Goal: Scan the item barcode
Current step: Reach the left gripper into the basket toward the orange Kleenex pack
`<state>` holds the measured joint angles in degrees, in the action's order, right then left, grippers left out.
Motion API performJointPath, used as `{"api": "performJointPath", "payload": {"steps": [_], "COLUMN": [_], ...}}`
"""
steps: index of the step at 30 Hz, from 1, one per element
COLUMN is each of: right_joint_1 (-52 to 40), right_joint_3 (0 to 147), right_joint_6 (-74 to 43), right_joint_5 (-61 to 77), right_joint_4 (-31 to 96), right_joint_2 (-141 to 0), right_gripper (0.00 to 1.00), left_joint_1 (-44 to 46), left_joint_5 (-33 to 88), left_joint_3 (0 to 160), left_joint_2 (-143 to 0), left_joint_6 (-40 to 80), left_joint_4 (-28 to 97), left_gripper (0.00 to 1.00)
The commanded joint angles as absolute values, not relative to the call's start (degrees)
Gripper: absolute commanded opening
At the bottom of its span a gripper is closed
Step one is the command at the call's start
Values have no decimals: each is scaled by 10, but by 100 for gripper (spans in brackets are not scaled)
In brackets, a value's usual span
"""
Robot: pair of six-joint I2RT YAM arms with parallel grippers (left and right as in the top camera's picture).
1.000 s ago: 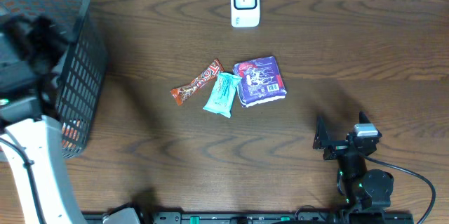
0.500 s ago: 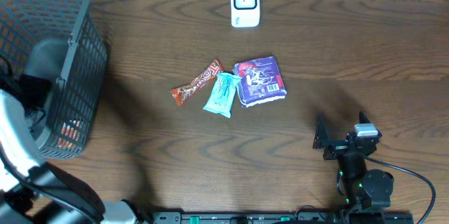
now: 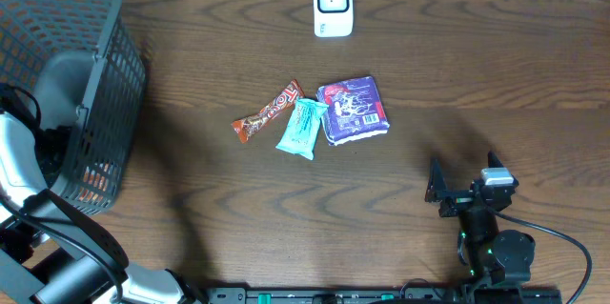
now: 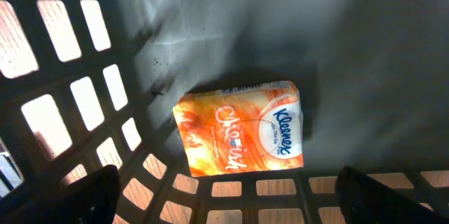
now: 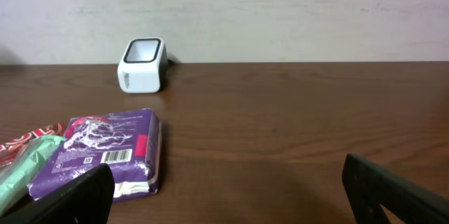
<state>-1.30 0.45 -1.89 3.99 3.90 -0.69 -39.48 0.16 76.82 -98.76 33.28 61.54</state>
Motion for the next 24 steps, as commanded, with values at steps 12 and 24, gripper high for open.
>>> {"api": "performJointPath", "payload": {"steps": [12,24], "right_joint_1": [-11,-11], "right_joint_3": [3,3], "right_joint_6": [-17,-17], "right_joint_5": [35,35], "right_joint_4": [41,41], "right_joint_2": [-4,-4], "right_gripper": [99,99], "left_joint_1": [-389,-389], "left_joint_5": [23,23], "left_joint_3": [725,717], "left_joint_2": [-995,-1074], "left_joint_6": [342,342], "left_joint_4": [562,546], "left_gripper": [98,68]}}
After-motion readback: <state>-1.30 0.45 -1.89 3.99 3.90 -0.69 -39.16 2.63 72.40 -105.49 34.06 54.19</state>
